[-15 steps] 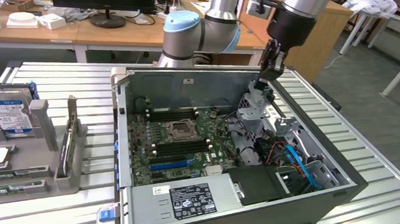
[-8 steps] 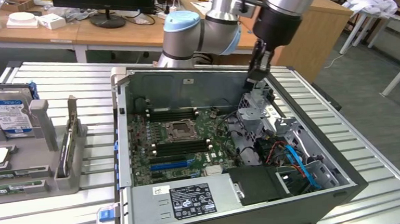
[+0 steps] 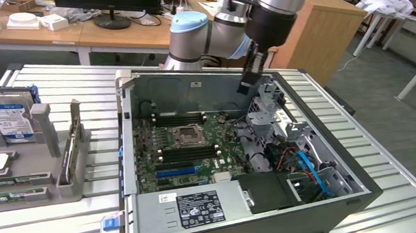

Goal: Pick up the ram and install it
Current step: 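Pick up the ram and move it above insertion slot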

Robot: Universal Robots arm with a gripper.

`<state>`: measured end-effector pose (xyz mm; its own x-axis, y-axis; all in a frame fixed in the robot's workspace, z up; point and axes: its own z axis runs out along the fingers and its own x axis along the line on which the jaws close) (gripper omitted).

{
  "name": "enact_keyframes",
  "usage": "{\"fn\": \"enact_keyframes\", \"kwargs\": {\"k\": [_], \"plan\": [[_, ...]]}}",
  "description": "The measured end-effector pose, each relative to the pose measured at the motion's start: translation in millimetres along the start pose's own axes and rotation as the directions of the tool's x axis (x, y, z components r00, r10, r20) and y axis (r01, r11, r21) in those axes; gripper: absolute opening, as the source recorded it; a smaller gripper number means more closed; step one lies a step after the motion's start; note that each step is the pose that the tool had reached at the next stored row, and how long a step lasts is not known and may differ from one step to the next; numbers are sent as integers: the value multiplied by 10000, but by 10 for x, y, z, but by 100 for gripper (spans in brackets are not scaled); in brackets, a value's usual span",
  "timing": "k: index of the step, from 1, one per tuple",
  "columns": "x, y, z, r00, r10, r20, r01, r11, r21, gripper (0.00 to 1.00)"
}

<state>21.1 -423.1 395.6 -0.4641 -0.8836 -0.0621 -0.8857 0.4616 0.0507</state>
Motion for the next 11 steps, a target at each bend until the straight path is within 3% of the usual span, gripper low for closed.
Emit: {"fn": "enact_keyframes", "kwargs": {"k": [11], "plan": [[233,444,11,10000,-6,30,6,10000,57,10]]}}
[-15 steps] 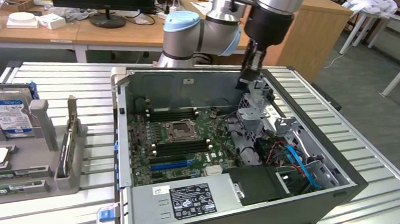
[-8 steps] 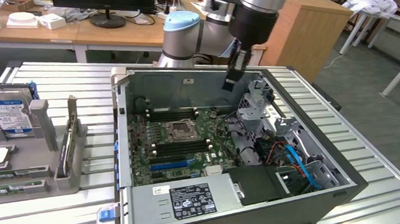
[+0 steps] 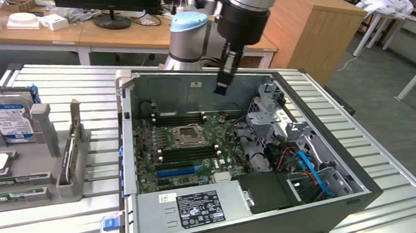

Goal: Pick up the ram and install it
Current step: 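Pick up the ram and move it above insertion slot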

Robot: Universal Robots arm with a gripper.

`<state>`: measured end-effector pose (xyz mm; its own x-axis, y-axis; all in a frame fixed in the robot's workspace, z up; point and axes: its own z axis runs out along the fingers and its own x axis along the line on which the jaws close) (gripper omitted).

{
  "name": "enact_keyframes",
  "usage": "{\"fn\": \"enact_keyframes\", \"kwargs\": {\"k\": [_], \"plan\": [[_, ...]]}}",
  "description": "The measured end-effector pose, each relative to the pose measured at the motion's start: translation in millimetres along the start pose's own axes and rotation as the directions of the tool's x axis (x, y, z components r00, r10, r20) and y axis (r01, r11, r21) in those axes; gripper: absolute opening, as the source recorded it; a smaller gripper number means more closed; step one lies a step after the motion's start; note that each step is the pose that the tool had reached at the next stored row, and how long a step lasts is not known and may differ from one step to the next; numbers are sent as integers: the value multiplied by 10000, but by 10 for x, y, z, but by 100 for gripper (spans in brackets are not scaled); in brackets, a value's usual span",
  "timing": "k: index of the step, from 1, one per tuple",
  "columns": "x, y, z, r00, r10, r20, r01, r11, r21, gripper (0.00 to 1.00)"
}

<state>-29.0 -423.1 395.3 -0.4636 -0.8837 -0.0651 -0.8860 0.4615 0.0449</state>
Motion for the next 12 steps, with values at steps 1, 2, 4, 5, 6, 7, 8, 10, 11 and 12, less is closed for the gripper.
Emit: {"fn": "enact_keyframes", "kwargs": {"k": [1,2,4,5,6,7,8,10,11,12], "plan": [[21,40,1,10000,0,4,0,10000,7,10],[42,80,1,10000,0,6,0,10000,13,10],[85,162,3,10000,-1,10,0,10000,20,10],[106,202,3,10000,-1,10,1,10000,21,10],[127,242,4,10000,-2,12,2,10000,22,10],[147,282,5,10000,-1,13,1,10000,23,10],[168,322,5,10000,-1,12,1,10000,24,10],[210,401,7,10000,-2,9,2,10000,26,10],[233,445,7,10000,-1,0,1,10000,31,10],[250,478,9,10000,0,-24,0,10000,28,10]]}}
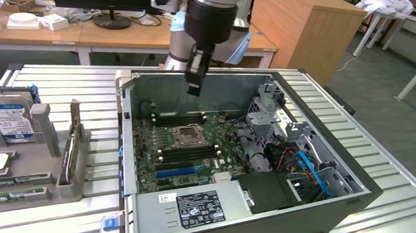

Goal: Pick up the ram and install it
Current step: 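Pick up the ram and move it above insertion slot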

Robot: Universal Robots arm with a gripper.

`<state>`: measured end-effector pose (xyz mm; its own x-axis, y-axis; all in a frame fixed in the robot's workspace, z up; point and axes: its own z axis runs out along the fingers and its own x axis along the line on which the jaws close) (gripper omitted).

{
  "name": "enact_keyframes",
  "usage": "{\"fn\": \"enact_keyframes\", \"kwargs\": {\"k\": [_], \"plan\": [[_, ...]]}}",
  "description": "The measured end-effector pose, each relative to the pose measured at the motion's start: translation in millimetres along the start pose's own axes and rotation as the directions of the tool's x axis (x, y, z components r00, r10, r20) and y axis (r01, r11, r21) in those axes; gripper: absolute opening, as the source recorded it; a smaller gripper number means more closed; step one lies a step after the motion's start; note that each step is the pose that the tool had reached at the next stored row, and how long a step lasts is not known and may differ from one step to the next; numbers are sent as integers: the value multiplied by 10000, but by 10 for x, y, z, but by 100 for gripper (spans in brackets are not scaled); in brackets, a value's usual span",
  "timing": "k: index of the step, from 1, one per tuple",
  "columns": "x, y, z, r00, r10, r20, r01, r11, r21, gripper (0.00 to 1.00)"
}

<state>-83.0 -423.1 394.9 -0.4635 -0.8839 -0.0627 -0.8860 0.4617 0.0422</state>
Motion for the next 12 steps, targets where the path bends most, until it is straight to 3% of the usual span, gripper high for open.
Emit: {"fn": "enact_keyframes", "kwargs": {"k": [7,12], "plan": [[130,248,8,9998,10,-191,-11,10000,-33,10],[237,450,18,9997,13,-236,-15,10000,-79,10]]}}
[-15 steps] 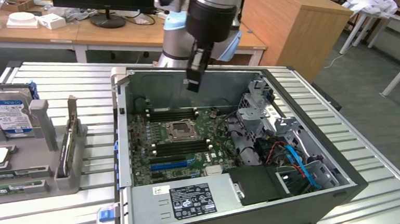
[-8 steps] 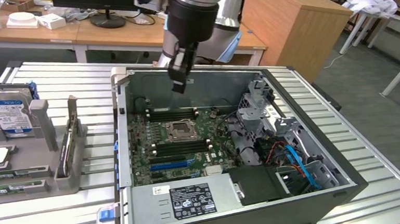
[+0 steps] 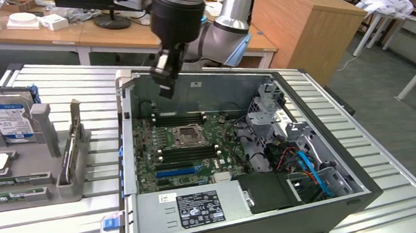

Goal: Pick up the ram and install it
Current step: 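Pick up the ram and move it above insertion slot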

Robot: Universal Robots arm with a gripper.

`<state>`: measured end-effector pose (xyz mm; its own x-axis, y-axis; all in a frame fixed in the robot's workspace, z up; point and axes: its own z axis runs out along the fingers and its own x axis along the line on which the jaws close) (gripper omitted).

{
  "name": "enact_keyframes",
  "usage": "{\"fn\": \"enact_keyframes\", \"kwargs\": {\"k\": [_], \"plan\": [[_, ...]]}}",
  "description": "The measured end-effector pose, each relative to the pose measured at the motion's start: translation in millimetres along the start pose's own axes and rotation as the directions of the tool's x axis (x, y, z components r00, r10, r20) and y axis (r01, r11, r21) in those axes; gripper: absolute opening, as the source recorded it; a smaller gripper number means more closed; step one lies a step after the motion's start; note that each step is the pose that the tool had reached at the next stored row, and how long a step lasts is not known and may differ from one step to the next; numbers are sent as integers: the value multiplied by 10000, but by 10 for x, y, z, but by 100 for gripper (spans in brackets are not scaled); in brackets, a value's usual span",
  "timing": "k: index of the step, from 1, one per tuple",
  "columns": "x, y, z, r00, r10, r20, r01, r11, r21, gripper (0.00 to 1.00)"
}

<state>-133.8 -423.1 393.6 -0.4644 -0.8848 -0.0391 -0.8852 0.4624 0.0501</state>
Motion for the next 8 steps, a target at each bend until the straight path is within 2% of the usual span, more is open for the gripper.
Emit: {"fn": "enact_keyframes", "kwargs": {"k": [6,8], "plan": [[126,240,13,10000,1,-1,-1,10000,-2,10],[131,249,14,10000,0,1,0,10000,-1,10]]}}
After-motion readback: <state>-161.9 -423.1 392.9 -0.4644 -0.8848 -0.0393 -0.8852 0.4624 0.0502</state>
